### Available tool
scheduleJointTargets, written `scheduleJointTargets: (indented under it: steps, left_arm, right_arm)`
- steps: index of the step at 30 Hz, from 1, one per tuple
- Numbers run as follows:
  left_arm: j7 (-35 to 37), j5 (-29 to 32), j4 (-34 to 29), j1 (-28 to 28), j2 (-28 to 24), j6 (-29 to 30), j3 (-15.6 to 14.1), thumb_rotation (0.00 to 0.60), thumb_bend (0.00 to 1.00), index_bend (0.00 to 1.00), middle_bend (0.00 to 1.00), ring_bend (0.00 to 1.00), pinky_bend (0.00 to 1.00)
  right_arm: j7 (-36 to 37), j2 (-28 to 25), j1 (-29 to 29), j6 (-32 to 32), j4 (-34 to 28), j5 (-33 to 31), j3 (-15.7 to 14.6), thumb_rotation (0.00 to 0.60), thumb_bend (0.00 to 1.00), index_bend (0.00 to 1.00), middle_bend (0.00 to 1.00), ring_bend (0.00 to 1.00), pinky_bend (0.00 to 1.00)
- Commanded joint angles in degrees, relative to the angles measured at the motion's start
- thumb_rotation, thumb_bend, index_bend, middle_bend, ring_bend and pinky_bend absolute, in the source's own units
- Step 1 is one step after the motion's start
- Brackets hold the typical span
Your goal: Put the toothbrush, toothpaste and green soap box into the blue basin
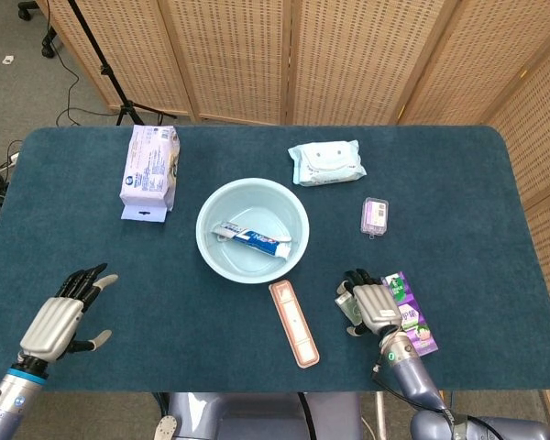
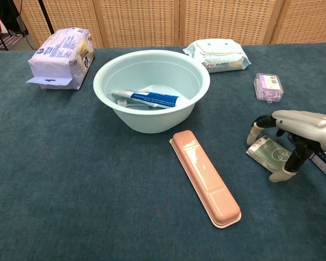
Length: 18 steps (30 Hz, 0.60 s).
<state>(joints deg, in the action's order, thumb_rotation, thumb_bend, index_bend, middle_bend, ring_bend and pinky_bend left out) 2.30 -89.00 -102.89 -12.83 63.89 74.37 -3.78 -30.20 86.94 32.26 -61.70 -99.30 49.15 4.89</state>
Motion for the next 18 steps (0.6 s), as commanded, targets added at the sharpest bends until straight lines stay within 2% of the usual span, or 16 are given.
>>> scheduleJointTargets:
  steps: [1, 9, 12, 18]
  left_arm:
    - [0.06, -0.13, -0.04, 0.03, -0.04, 0.04, 0.0, 0.6, 0.25, 0.14, 0.0, 0.0, 0.02]
    - [0.27, -0.5, -0.2, 0.08, -0.13, -0.15, -0.09, 0.6, 0.25, 0.14, 0.0, 0.0, 0.02]
    - [0.31, -0.57, -0.25, 0.09, -0.17, -0.18, -0.08, 0.6, 0.25, 0.14, 0.0, 0.0, 0.02]
    - [0.68, -0.56, -0.26, 0.07, -0.27, -0.43, -0.07, 0.6, 0.25, 0.14, 0.0, 0.0, 0.02]
  right_arm:
    - [-0.9, -0.4, 0.55, 0.12, 0.47, -0.66, 0.12, 0.6, 0.08, 0.31, 0.13, 0.05, 0.19]
    - [-1.27, -1.23, 1.01, 0.92, 2.12, -2.37, -0.1, 0.6, 0.09, 0.34, 0.15, 0.08, 0.22]
    - [-0.97, -0.86, 0.78, 0.18, 2.75, -1.47, -0.28, 0.6, 0.1, 0.43, 0.22, 0.16, 0.31]
    - [-0.51, -0.2, 0.25, -1.04, 3.21, 0.16, -0.68, 0.6, 0.12, 0.52, 0.33, 0.28, 0.43]
